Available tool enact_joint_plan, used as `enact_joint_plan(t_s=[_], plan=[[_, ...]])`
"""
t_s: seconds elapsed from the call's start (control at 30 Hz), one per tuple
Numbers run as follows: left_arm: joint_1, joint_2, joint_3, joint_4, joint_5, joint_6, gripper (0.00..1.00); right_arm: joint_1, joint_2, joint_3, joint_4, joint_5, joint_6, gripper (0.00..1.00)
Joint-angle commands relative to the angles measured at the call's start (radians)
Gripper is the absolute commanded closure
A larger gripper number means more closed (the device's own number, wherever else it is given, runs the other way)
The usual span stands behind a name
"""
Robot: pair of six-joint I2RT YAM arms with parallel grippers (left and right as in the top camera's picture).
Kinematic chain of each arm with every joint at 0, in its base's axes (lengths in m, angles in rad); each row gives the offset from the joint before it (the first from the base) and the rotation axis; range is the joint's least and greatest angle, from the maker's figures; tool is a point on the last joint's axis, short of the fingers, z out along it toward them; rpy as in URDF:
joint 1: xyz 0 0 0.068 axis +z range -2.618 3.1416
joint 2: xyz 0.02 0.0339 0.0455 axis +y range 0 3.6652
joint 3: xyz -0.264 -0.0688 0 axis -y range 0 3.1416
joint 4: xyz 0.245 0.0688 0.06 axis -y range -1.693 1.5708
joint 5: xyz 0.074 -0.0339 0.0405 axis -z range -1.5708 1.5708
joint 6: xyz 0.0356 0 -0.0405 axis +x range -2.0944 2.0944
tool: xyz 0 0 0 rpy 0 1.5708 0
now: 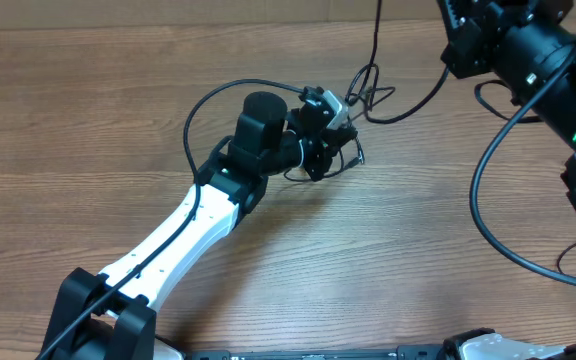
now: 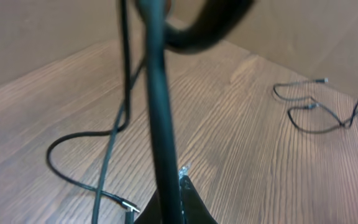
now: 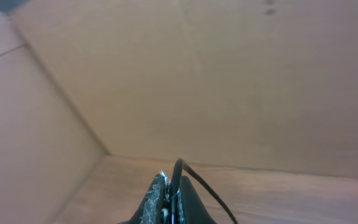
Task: Untangle cables
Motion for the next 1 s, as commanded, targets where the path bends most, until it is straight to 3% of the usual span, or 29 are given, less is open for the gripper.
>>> enact_joint_plan(t_s=[0.0, 0.13, 0.37, 0.63, 0.8, 0.97], plan=[[0.055, -0.005, 0.001, -0.009, -0.096, -0.185, 0.96, -0.002, -0.007, 0.021, -0.018, 0.148, 0.002, 0.96], [0.149, -0.005, 0.001, -0.092, -0.162, -0.351, 0.96, -0.002, -0.006, 0.021, -0.069, 0.330, 0.000, 0.96], [0.359, -0.005, 0.002, -0.284, -0.161, -0.376, 0.96, -0.035, -0.008, 0.021, -0.093, 0.542, 0.000, 0.96], [0.581, -0.005, 0.002, -0.351, -0.193, -0.384, 0.96, -0.256, -0.007, 0.021, -0.082, 0.542, 0.000, 0.96], [0.668, -0.005, 0.001, -0.393, -0.310, -0.482, 0.96, -0.401, -0.006, 0.021, -0.089, 0.534, 0.000, 0.96], [0.683, -0.005, 0.001, -0.365, -0.218, -0.377, 0.96, -0.490, -0.003, 0.021, -0.108, 0.382, -0.003, 0.96]])
